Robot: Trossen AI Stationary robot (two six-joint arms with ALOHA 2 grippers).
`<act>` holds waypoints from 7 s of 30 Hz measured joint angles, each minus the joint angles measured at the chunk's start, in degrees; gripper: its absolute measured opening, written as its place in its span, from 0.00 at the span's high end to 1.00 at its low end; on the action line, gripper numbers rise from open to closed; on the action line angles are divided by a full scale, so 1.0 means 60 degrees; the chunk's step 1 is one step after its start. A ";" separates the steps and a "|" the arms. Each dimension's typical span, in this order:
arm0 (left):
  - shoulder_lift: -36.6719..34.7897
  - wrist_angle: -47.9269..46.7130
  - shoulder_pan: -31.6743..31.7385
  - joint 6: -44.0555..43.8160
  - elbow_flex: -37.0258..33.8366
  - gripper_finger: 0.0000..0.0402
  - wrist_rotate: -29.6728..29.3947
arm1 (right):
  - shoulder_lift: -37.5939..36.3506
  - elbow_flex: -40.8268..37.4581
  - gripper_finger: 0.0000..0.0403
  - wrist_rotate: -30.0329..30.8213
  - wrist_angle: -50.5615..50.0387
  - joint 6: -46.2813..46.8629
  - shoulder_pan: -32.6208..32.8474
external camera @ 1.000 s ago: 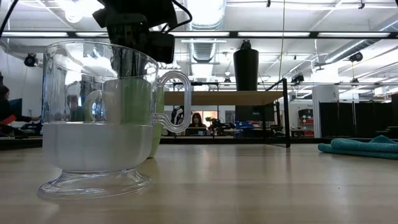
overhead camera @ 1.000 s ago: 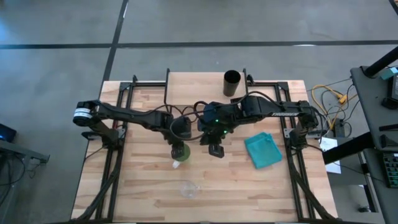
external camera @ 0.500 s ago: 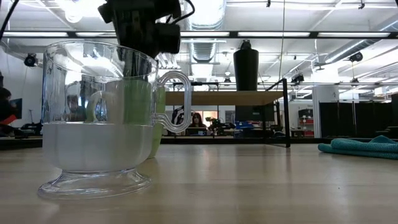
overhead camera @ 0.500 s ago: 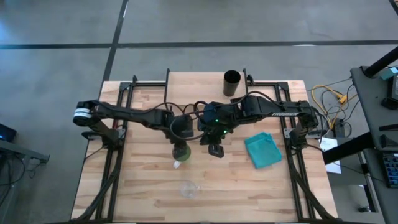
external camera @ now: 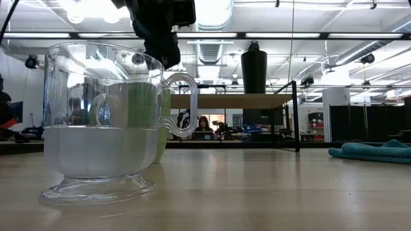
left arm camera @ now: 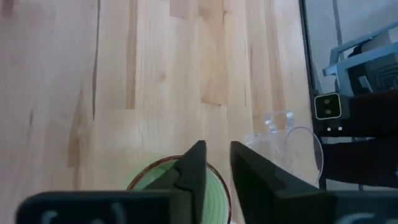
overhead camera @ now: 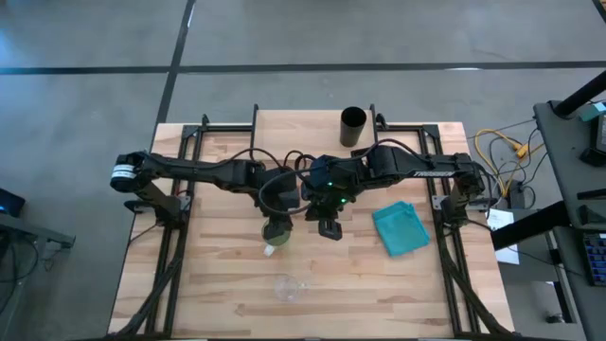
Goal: Stack small to large cups/mugs on shelf
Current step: Put the green mug on the shelf, then put the transparent mug on the shelf
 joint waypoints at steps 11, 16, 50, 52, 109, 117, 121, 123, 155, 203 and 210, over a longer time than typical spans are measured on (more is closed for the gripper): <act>0.0000 -0.1106 0.0049 0.2562 -0.0157 0.76 -0.1236 | 0.0000 0.0000 0.88 0.0000 -0.0074 0.0071 0.0007; 0.0000 -0.1180 0.0053 0.3485 -0.0146 0.80 -0.1554 | 0.0000 -0.0004 0.88 0.0000 -0.0073 0.0071 0.0007; 0.0600 -0.0699 0.0068 0.4245 -0.0878 0.82 -0.2493 | 0.0000 -0.0007 0.88 0.0000 -0.0062 0.0075 0.0007; 0.0632 -0.0665 0.0068 0.4237 -0.0878 0.85 -0.2493 | 0.0000 -0.0007 0.88 0.0000 -0.0062 0.0075 0.0007; 0.2611 -0.4274 0.3987 0.3555 0.7377 1.00 -0.3063 | -0.1260 -0.0007 0.88 0.2597 -0.1832 0.1149 -0.0004; 0.3687 -0.4746 0.4497 0.3771 0.9149 1.00 -0.3299 | -0.1260 -0.0007 0.88 0.2599 -0.1858 0.1149 -0.0004; 0.3980 -0.5131 0.4753 0.3789 0.9530 1.00 -0.3258 | -0.1260 -0.0007 0.88 0.2597 -0.1899 0.1067 -0.0004; 0.4056 -0.5271 0.4886 0.3836 0.9529 1.00 -0.3247 | -0.1260 -0.0007 0.88 0.2597 -0.1903 0.1033 -0.0004; 0.4138 -0.5027 0.5321 0.3716 0.8967 1.00 -0.2854 | -0.1257 -0.0007 0.88 0.2601 -0.1898 0.0712 -0.0029; 0.4015 -0.3725 0.5336 0.3731 0.8990 0.93 -0.2876 | -0.1249 -0.0007 0.88 0.2597 -0.1891 0.0752 -0.0029; 0.3170 -0.3839 0.5199 0.3720 0.9009 0.93 -0.2867 | -0.1249 -0.0007 0.88 0.2597 -0.1891 0.0752 -0.0029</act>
